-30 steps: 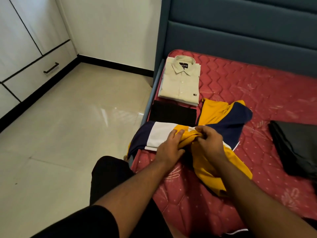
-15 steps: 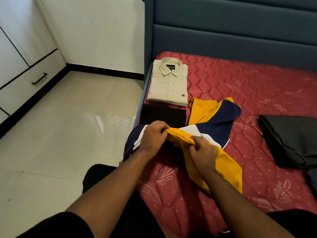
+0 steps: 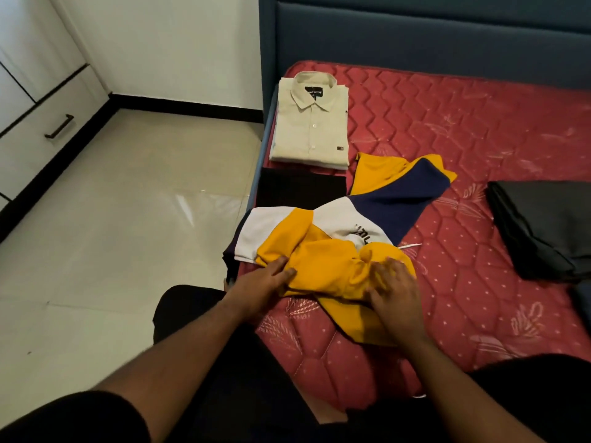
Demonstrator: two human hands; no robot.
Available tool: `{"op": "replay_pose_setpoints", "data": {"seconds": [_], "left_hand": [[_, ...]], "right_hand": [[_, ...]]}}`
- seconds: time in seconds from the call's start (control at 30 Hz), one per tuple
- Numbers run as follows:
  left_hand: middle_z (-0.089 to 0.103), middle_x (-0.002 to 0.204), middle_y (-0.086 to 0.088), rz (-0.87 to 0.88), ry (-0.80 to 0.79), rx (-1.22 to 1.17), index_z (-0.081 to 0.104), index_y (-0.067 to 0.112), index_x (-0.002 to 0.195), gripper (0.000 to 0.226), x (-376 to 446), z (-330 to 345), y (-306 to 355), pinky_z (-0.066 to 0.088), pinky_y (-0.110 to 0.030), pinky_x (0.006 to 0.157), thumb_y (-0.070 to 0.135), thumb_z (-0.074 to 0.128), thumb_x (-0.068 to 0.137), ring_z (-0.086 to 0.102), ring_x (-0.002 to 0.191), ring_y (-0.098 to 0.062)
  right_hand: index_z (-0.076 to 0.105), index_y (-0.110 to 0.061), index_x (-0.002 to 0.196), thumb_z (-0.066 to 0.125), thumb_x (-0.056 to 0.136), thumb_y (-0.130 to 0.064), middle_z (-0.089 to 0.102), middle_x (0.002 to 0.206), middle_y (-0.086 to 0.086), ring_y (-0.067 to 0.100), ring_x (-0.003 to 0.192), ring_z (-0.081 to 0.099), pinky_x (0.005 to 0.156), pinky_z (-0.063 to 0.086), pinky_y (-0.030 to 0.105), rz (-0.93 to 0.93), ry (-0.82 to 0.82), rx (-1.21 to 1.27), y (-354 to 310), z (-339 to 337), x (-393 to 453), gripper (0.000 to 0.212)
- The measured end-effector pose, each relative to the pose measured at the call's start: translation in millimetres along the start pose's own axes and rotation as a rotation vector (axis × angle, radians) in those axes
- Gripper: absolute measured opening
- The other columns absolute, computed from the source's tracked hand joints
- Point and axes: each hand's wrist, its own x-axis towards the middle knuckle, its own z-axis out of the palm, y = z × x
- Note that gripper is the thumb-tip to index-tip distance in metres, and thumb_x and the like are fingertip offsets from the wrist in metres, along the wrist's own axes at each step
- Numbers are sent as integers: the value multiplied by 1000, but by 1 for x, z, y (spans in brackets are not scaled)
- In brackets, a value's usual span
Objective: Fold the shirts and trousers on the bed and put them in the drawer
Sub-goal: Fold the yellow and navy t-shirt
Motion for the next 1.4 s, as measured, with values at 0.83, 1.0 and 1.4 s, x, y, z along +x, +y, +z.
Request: {"op": "replay_pose_setpoints", "data": {"seconds": [0.83,1.0,1.4], "left_hand": [[72,94,-17,-453,531,-401,74,15,103,21,86,-108,-15,47,-36,69,12,63,86,66,90,-39],[71,85,-19,-648,464,-493,77,7,93,13,88,-85,-34,38,-30,65,12,66,87,64,84,-40],[62,72,-19,-824,458,-939,63,6,87,17,123,-99,-85,54,-35,49,-8,66,78,62,52,-32]], "right_hand": [[69,-1,89,65,84,6,59,57,-12,-2,49,50,44,35,4,476,119,681,70,-92,96,9],[66,-10,71,62,85,5,56,46,-14,-3,42,47,46,36,10,445,1,714,33,-51,127,21],[55,-2,130,49,83,12,58,125,12,27,116,54,91,37,22,124,-70,380,-25,-17,317,49]]}}
